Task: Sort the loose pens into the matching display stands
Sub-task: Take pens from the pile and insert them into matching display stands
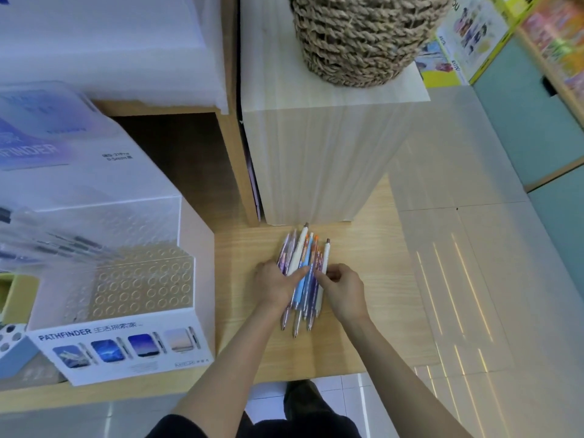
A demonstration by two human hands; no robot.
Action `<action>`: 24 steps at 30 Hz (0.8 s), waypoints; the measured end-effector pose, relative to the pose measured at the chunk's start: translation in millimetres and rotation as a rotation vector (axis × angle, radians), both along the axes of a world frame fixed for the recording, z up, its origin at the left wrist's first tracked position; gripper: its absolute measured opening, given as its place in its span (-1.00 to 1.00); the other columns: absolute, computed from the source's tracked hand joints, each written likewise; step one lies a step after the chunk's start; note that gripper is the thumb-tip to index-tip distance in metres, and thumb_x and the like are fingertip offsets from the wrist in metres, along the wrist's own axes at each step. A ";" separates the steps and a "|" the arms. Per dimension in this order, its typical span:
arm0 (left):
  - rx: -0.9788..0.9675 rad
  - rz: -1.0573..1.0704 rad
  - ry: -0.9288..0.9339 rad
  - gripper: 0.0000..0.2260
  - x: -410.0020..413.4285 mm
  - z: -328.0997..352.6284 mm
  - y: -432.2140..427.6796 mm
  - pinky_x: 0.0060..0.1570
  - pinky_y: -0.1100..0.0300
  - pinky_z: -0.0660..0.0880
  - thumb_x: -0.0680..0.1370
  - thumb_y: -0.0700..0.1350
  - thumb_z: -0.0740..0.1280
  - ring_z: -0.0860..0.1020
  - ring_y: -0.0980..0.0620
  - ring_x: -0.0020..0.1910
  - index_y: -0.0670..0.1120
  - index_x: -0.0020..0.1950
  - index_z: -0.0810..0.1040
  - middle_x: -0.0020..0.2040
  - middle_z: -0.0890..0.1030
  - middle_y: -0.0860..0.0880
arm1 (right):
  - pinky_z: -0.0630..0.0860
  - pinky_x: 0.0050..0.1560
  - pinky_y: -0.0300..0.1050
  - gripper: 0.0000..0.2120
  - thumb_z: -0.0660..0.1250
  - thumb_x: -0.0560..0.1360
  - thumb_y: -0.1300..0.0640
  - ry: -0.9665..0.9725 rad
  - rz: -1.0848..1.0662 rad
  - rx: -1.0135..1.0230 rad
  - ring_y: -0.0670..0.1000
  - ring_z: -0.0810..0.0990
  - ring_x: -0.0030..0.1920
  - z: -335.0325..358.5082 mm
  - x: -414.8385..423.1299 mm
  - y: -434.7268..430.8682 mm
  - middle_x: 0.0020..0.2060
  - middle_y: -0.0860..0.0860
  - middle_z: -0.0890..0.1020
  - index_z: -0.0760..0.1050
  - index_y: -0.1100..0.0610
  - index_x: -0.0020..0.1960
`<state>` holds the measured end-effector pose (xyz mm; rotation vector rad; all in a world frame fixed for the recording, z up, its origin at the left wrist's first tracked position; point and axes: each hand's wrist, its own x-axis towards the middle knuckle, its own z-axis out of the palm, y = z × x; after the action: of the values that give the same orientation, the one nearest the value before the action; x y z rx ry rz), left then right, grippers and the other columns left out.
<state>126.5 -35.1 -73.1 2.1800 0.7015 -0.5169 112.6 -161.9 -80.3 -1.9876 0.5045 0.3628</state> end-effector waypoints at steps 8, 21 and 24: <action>-0.312 0.038 -0.049 -0.80 -7.0 1.3 12.0 -0.13 0.11 0.55 0.51 -0.01 0.40 0.63 -0.03 -0.16 -0.13 0.01 0.62 -0.13 0.67 -0.09 | 0.42 -0.33 -0.22 -0.82 0.38 0.50 0.04 0.074 0.051 -0.060 -0.15 0.49 -0.33 5.4 7.4 14.4 -0.32 -0.09 0.53 0.43 0.06 -0.20; -0.491 0.083 -0.096 -0.82 -38.3 13.6 49.0 -0.22 0.37 0.41 0.55 0.01 0.32 0.57 0.15 -0.13 -0.04 0.09 0.53 -0.11 0.62 0.02 | 0.41 -0.11 -0.07 -0.71 0.32 0.47 0.01 0.119 0.283 -0.409 0.12 0.51 0.02 7.6 9.6 42.9 0.01 0.07 0.47 0.44 0.19 0.08; -0.553 0.132 -0.113 -0.83 -46.3 15.0 55.0 -0.15 0.36 0.45 0.55 -0.07 0.34 0.63 0.08 -0.07 -0.10 0.10 0.56 -0.09 0.68 -0.03 | 0.38 -0.11 -0.07 -0.71 0.28 0.50 0.03 0.119 0.301 -0.451 0.15 0.52 0.03 8.9 13.0 42.8 0.02 0.10 0.50 0.44 0.21 0.10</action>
<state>80.2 19.9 -58.1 1.6215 0.5559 -0.4509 125.6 -119.1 -71.4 -2.5007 0.3819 0.5974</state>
